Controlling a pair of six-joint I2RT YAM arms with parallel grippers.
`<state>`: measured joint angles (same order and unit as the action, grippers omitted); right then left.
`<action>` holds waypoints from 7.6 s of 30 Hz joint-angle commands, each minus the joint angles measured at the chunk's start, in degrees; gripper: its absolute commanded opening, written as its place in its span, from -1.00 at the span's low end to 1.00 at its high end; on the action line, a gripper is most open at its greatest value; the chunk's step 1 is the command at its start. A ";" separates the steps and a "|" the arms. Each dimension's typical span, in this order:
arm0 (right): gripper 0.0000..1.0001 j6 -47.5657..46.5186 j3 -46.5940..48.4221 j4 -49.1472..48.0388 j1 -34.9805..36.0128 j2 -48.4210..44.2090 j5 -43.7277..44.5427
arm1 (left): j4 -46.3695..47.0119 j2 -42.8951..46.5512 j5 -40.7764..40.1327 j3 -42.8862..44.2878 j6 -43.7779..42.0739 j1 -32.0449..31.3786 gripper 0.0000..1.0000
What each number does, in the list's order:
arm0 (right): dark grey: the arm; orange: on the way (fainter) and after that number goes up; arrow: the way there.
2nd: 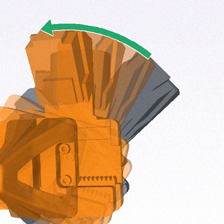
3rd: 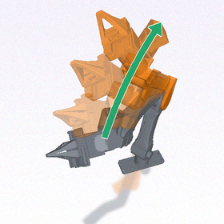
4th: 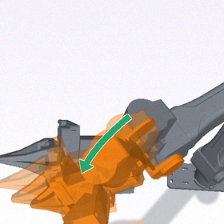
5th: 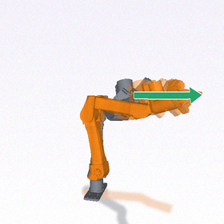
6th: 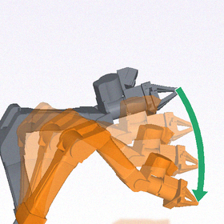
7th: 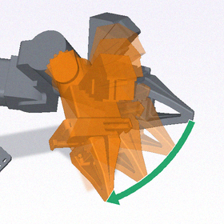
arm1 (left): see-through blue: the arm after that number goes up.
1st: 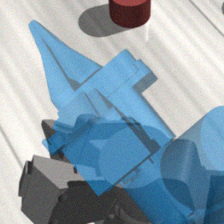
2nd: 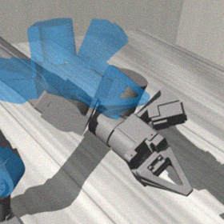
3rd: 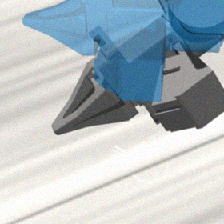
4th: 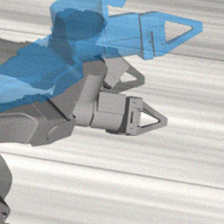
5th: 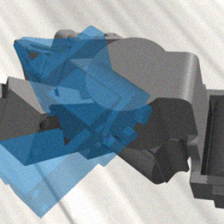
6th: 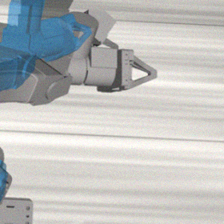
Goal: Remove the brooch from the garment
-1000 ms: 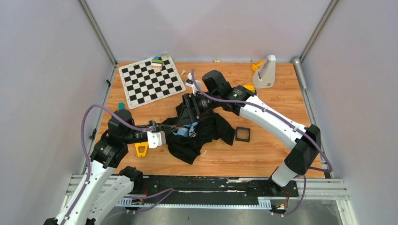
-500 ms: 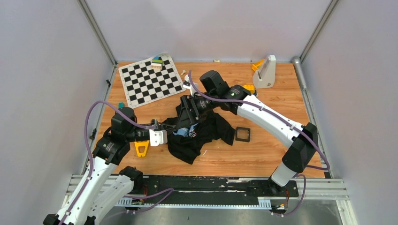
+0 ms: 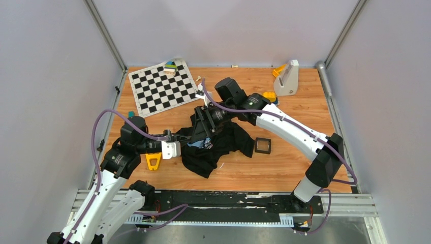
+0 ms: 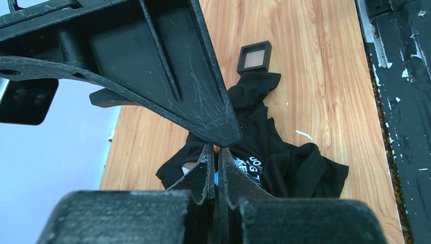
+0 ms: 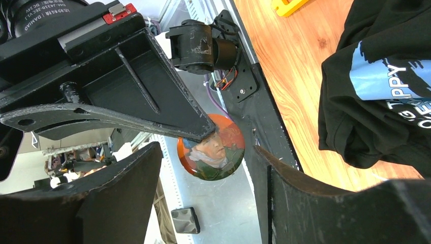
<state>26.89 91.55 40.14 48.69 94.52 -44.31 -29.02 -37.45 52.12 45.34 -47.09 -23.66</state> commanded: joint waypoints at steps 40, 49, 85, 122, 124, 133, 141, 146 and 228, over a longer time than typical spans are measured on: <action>-0.36 1.37 -5.16 -3.13 -3.94 -2.39 8.22 | 1.80 -0.19 0.01 -1.21 2.62 -0.20 -0.07; -0.38 3.23 -14.50 -5.98 -7.59 -10.72 22.38 | 7.71 -1.67 -3.90 -1.01 17.37 -0.29 0.99; -0.40 7.41 -34.64 -13.76 -10.05 -32.16 49.04 | 17.41 -15.14 -34.45 -10.31 76.24 -6.94 0.69; -0.39 7.30 -33.98 -24.00 -5.40 -9.55 48.53 | 31.96 -39.32 -36.92 -3.75 70.69 8.12 0.61; -0.36 7.03 -31.87 -24.14 -4.32 -6.36 48.63 | 31.29 -36.04 -36.54 -4.88 71.46 8.11 0.62; -0.27 6.97 -27.72 -25.24 -1.22 2.52 50.43 | 29.28 -24.64 -34.51 -10.06 73.87 8.06 0.64; 0.46 6.80 -25.37 -25.05 0.03 5.55 50.89 | 27.88 -23.86 -31.13 -12.62 74.34 8.03 0.68; 0.75 6.99 -27.28 -24.29 0.02 2.45 51.97 | 30.95 -25.66 -28.77 -14.11 74.85 8.09 0.73; 0.52 3.17 -42.75 -8.17 -21.61 -8.00 52.01 | 47.21 -23.21 -17.42 -21.63 74.57 5.12 0.83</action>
<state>31.66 46.04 32.36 27.29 85.12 8.16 15.73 -61.17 33.87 24.01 27.79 -18.39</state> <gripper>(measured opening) 0.807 0.917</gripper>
